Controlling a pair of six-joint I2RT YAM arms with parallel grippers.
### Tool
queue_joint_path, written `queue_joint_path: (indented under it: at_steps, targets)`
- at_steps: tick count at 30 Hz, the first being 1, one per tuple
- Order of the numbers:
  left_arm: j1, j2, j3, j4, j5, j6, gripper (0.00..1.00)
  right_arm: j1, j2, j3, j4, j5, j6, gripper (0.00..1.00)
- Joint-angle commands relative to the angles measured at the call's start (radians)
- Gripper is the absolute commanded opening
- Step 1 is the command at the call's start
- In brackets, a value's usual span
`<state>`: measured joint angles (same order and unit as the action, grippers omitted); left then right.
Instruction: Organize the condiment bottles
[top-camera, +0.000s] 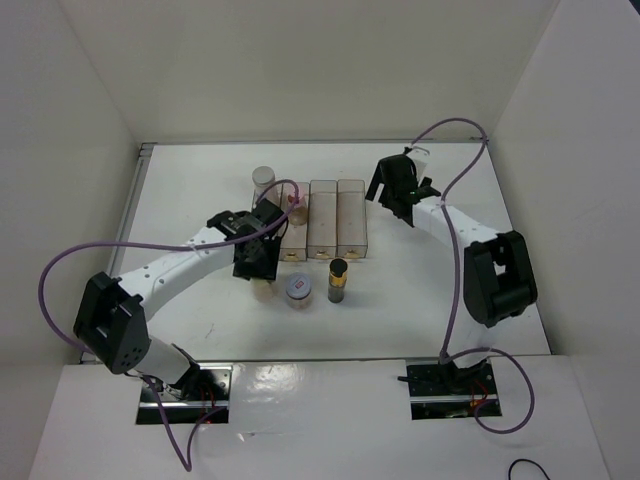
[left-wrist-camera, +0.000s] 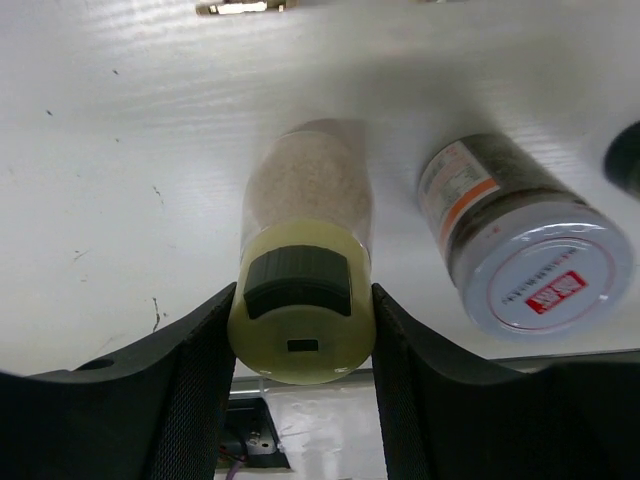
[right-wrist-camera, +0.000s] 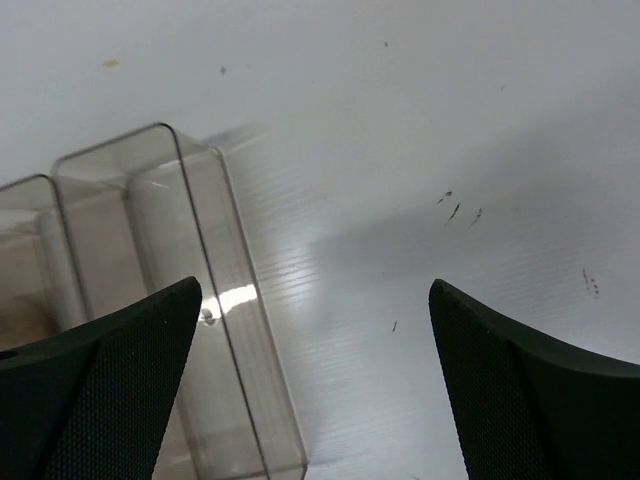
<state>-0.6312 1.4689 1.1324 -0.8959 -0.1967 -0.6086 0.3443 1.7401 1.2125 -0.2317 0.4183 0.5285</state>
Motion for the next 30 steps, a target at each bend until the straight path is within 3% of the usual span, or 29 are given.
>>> queue_joint_path:
  at_steps: [1, 7, 15, 30]
  targets:
    - [-0.004, -0.048, 0.121, -0.023, -0.050, -0.007, 0.31, 0.012, -0.118, 0.013, -0.014, 0.053, -0.005, 0.99]
    - [-0.004, -0.036, 0.318, -0.041, -0.098, 0.061, 0.31, -0.007, -0.148, -0.019, -0.014, 0.053, -0.015, 0.99]
    - [-0.004, 0.122, 0.541, 0.009, -0.165, 0.139, 0.33, -0.007, -0.166, -0.068, 0.011, 0.033, -0.004, 0.99]
    - [0.033, 0.297, 0.572, 0.132, -0.113, 0.168, 0.35, -0.025, -0.231, -0.068, 0.035, -0.056, -0.022, 0.99]
